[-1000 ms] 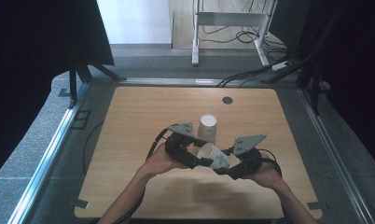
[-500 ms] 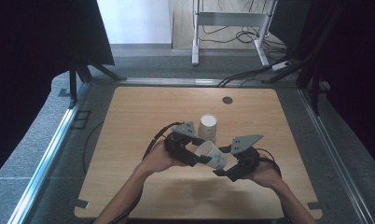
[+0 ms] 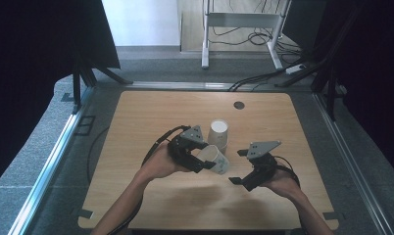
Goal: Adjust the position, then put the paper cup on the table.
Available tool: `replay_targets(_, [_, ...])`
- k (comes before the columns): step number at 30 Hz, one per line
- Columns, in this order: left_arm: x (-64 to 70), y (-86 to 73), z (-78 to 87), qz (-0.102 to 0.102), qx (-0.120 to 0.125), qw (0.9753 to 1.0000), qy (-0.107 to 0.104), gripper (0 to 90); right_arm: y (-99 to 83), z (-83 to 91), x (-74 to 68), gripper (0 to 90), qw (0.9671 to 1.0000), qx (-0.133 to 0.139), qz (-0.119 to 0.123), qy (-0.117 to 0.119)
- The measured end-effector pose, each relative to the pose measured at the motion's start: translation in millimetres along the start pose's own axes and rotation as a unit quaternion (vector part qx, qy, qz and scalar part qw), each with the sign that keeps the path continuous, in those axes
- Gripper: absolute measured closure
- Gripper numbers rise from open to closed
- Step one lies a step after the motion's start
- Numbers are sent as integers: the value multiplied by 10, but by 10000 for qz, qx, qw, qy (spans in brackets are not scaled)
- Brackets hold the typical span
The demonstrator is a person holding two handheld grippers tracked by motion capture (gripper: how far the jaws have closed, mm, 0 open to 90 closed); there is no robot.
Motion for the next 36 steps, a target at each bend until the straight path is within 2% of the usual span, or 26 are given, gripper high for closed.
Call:
replay_targets(3, [-27,-36,33,23,-93,9999,86,324,-32,17,19,4,10000,6,-46,-58])
replay_targets(9, [-106,-121,86,205,-291,9990,283,322,-98,44,66,4,9997,42,-167,-187])
replay_targets(11, [-130,-140,107,201,-364,9986,327,321,-123,57,86,4,9994,49,-239,-260])
replay_targets(19, [-244,-226,185,379,-627,9955,592,316,-189,91,133,0,9981,101,-356,-499])
replay_targets(26, [-360,-309,235,558,-861,9912,835,310,-260,92,158,0,9965,68,-429,-717])
replay_targets(36, [-531,-442,302,779,-1268,9825,1123,303,-377,127,214,0,9942,90,-629,-868])
Point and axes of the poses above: each handheld gripper's, and its own axes: z roughly backward along the jaws, y roughly out of its top, x roughly to its right, the point moved 6 cm from there along -z, roughly forward along the jaws, and after that the axes turned 3 degrees about -x, right-handed, at the moved point
